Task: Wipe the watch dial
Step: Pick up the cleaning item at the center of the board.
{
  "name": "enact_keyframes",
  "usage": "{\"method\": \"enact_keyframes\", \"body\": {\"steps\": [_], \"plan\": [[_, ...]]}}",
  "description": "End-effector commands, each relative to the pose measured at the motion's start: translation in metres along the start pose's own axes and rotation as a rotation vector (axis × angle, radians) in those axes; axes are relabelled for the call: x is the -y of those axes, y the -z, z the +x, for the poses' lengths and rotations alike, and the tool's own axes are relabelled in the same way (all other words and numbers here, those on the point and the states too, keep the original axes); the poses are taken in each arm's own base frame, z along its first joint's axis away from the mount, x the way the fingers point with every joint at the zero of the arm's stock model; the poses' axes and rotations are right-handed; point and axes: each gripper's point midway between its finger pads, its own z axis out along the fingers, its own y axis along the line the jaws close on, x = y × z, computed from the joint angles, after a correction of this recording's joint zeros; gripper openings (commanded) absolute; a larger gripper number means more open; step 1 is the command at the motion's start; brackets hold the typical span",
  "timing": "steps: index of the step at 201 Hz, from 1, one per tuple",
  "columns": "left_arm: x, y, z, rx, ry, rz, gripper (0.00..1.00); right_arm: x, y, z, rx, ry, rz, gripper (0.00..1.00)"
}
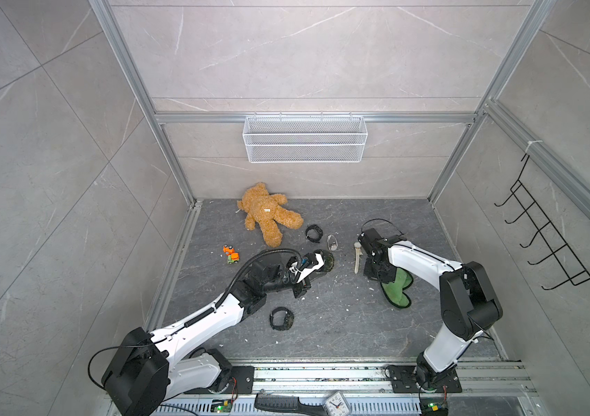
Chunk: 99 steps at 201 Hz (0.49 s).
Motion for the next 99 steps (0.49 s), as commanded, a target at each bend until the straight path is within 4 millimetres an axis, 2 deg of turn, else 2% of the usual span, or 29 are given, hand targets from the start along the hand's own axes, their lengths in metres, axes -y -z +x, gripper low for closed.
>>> {"method": "enact_keyframes", "body": {"steps": [1,15,37,49,70,99], "plan": [[-0.011,0.007,-0.03,0.061,-0.061,-0.036,0.0,0.007,0.026,-0.007,0.055,0.005,-0.025,0.0],[-0.012,0.004,-0.031,0.06,-0.062,-0.027,0.0,0.015,0.052,-0.004,0.074,0.009,-0.057,0.0],[-0.014,-0.001,-0.037,0.069,-0.066,-0.017,0.0,0.033,0.114,0.0,0.142,0.031,-0.111,0.0],[-0.016,-0.005,-0.039,0.078,-0.066,-0.009,0.0,0.045,0.14,0.002,0.185,0.041,-0.129,0.0],[-0.019,-0.015,-0.042,0.088,-0.064,0.014,0.0,0.055,0.17,0.006,0.221,0.092,-0.173,0.0],[-0.025,-0.031,-0.048,0.104,-0.068,0.044,0.0,0.038,0.203,0.013,0.264,0.178,-0.346,0.0]]}}
